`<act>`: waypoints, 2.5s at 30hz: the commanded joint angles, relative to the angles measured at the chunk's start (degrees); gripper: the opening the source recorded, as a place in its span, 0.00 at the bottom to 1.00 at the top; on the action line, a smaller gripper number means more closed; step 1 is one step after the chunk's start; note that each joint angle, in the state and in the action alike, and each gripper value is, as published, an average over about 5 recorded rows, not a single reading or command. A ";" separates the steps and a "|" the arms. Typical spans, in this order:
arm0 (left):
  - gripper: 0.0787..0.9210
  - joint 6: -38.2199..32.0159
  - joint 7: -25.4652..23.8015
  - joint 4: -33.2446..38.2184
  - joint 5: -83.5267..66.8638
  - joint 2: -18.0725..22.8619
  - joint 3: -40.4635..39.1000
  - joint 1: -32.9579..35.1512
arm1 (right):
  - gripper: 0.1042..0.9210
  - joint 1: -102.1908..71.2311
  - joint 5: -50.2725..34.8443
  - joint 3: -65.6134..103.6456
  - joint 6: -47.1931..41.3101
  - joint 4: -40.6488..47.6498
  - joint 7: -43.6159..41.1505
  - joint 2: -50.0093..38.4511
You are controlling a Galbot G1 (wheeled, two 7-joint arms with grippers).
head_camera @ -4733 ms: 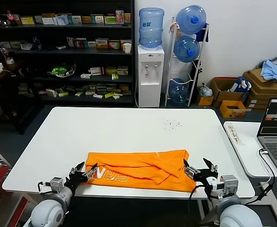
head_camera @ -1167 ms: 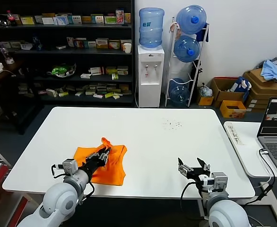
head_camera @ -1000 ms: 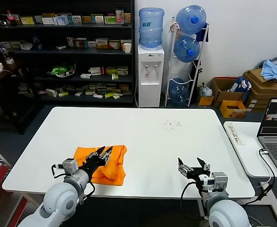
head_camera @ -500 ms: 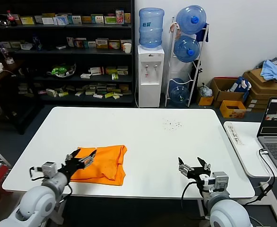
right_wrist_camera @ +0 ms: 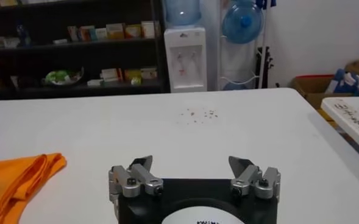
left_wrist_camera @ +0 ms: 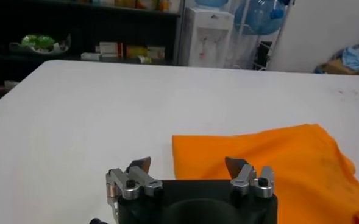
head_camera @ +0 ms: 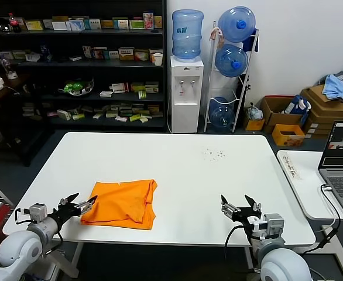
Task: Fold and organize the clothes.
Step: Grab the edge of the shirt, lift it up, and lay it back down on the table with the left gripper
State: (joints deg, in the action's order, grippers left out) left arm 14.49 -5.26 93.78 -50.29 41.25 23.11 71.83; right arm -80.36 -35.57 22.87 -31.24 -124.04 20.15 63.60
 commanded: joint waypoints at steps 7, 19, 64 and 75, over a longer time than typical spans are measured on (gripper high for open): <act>0.88 -0.58 -3.53 -5.52 -0.96 -1.53 -4.18 -4.73 | 0.88 -0.03 0.01 -0.07 0.01 0.22 -0.02 0.33; 0.88 -0.51 -3.53 -6.43 1.29 -1.76 -7.88 -5.78 | 0.88 -0.01 -0.09 0.09 0.04 0.33 -0.04 0.34; 0.02 5.82 5.01 17.76 9.34 3.41 10.80 4.41 | 0.88 0.18 -0.16 0.31 0.62 0.57 -0.28 0.52; 0.02 8.90 1.54 14.54 14.18 -4.60 25.18 10.76 | 0.88 1.85 -0.40 -1.07 0.77 1.38 -0.50 0.31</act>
State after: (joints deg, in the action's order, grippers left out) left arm 20.73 -2.42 107.37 -41.07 42.19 35.39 77.35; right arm -79.33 -35.89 22.46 -30.43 -122.76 19.66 63.95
